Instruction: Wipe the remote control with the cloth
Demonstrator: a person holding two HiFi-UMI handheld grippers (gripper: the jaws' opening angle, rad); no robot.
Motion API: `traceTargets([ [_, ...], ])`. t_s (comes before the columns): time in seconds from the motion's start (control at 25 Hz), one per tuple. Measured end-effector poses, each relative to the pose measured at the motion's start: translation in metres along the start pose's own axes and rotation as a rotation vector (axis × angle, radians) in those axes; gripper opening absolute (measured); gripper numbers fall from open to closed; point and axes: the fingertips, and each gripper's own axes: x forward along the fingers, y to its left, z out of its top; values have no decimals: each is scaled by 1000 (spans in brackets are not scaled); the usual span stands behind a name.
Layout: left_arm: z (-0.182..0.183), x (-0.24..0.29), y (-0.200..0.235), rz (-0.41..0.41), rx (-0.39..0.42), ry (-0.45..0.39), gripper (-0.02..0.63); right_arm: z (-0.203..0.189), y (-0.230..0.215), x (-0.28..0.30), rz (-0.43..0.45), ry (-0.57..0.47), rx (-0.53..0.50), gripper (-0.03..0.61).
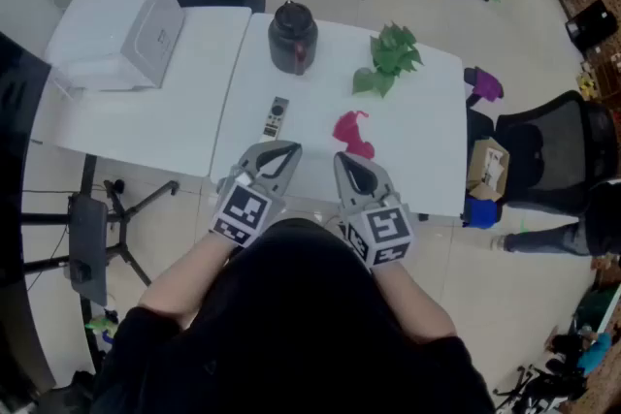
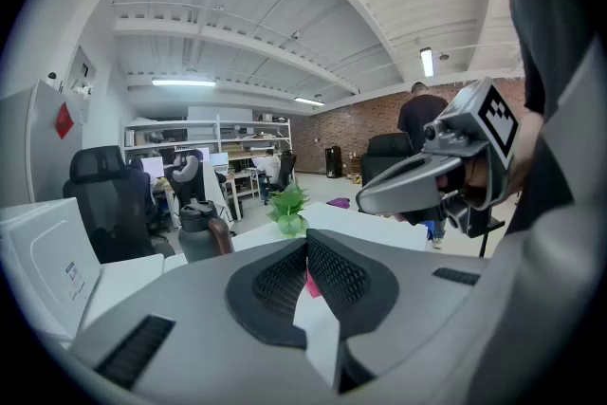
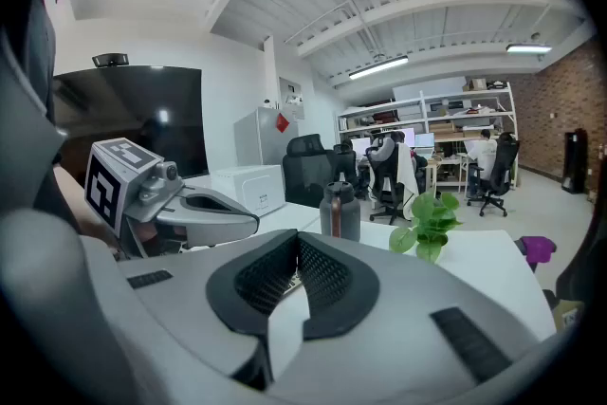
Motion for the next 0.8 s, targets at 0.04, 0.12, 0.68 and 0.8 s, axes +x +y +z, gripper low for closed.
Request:
traceTargets([
  [0.04,-3,1,3,10,0,3,0,0,0,0,0,-1,-1,9],
  [0.12,-9,3,10,30,4,10,2,0,-1,0,-4,0,0,10],
  [0.68,-110,38,82,214,-140,204,233,-3,-11,-4,-44,9,11,10],
  [0.8,-149,48,95,243,-185,291,262,-5,-12,-7,-47,22,13,9],
])
